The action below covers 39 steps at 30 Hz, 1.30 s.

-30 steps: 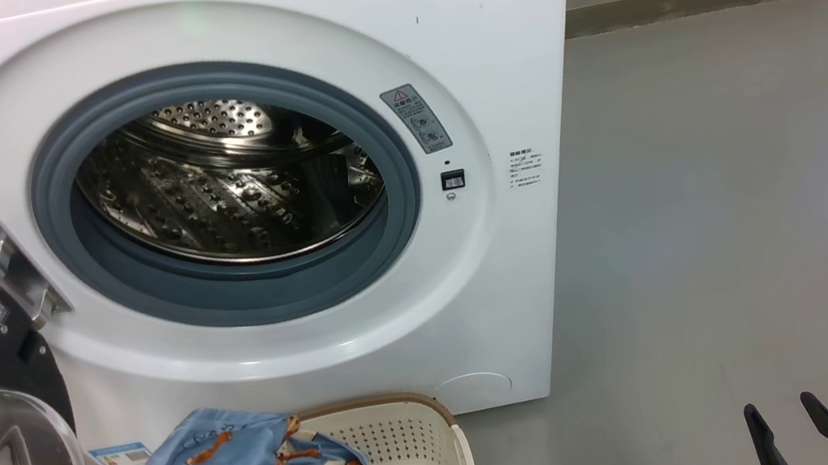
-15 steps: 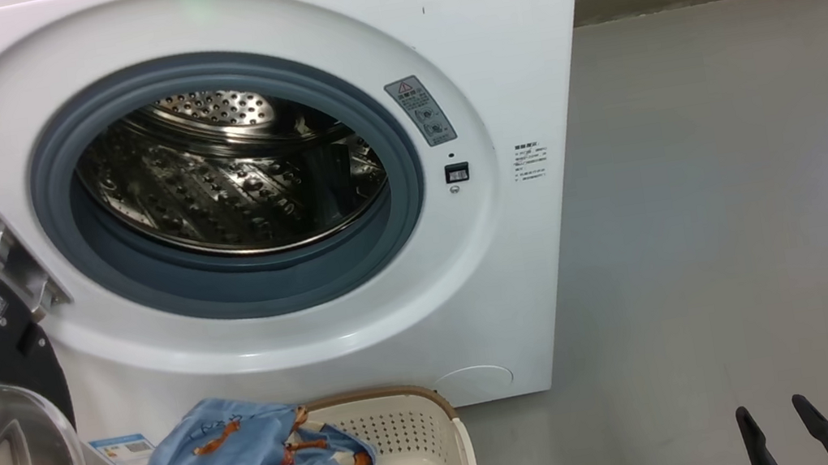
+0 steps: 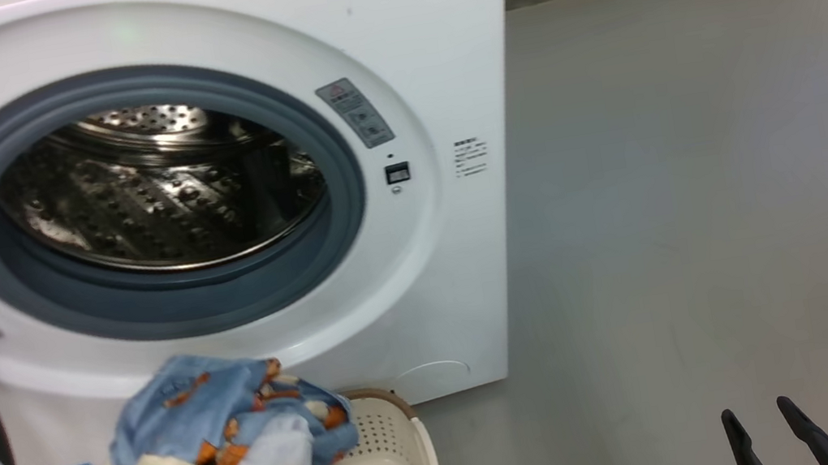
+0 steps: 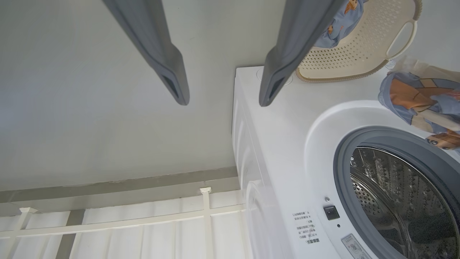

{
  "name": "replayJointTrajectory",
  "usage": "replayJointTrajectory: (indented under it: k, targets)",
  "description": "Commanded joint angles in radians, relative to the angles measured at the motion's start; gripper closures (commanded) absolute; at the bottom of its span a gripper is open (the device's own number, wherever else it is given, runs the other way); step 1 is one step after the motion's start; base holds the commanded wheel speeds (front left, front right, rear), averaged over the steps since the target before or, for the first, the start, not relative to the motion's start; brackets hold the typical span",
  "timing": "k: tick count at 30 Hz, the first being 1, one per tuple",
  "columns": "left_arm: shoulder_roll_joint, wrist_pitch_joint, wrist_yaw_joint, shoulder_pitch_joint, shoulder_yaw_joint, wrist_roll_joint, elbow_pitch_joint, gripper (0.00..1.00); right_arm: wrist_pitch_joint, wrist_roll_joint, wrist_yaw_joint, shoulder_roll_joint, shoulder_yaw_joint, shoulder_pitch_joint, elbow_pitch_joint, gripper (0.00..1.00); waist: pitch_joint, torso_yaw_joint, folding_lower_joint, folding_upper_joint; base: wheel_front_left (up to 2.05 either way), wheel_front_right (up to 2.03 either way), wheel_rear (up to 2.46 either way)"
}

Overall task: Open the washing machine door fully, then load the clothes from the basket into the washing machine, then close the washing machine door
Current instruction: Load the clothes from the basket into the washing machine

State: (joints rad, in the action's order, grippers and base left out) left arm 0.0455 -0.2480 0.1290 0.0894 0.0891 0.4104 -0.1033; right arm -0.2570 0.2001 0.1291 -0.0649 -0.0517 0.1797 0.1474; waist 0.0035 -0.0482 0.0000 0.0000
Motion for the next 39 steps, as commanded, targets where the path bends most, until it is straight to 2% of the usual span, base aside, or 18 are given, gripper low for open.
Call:
replayJointTrajectory:
  k: [1,8,16,17,30,39]
  targets:
    - [0.005,-0.014,0.000,-0.071,-0.046,0.002,0.008,1.00,-0.005,0.003,0.002,-0.008,0.024,-0.047,-0.017,0.00,0.021,-0.042,0.0000,0.0000,0.00,0.00,0.00]
    - [0.015,-0.014,0.001,-0.217,-0.127,-0.040,-0.058,1.00,-0.005,0.011,0.002,0.001,0.036,-0.074,-0.016,0.00,0.070,-0.115,0.0000,0.0000,0.00,0.00,0.00]
    - [0.071,-0.014,0.001,-0.388,-0.189,-0.072,-0.143,1.00,-0.005,0.018,0.002,0.008,0.047,-0.107,-0.013,0.00,0.134,-0.184,0.0000,0.0000,0.00,0.00,0.00]
    - [0.095,-0.014,0.001,-0.438,-0.210,-0.079,-0.176,1.00,-0.005,0.020,0.002,0.009,0.052,-0.118,-0.013,0.00,0.154,-0.202,0.0000,0.0000,0.00,0.00,0.00]
    - [0.183,-0.014,-0.013,-0.704,-0.297,-0.146,-0.381,1.00,-0.005,0.034,0.002,0.013,0.100,-0.171,-0.004,0.00,0.294,-0.292,0.0000,0.0000,0.00,0.00,0.00]
    - [0.236,-0.014,-0.014,-0.865,-0.329,-0.209,-0.475,1.00,-0.005,0.046,0.002,0.014,0.119,-0.200,-0.003,0.00,0.385,-0.325,0.0000,0.0000,0.00,0.00,0.00]
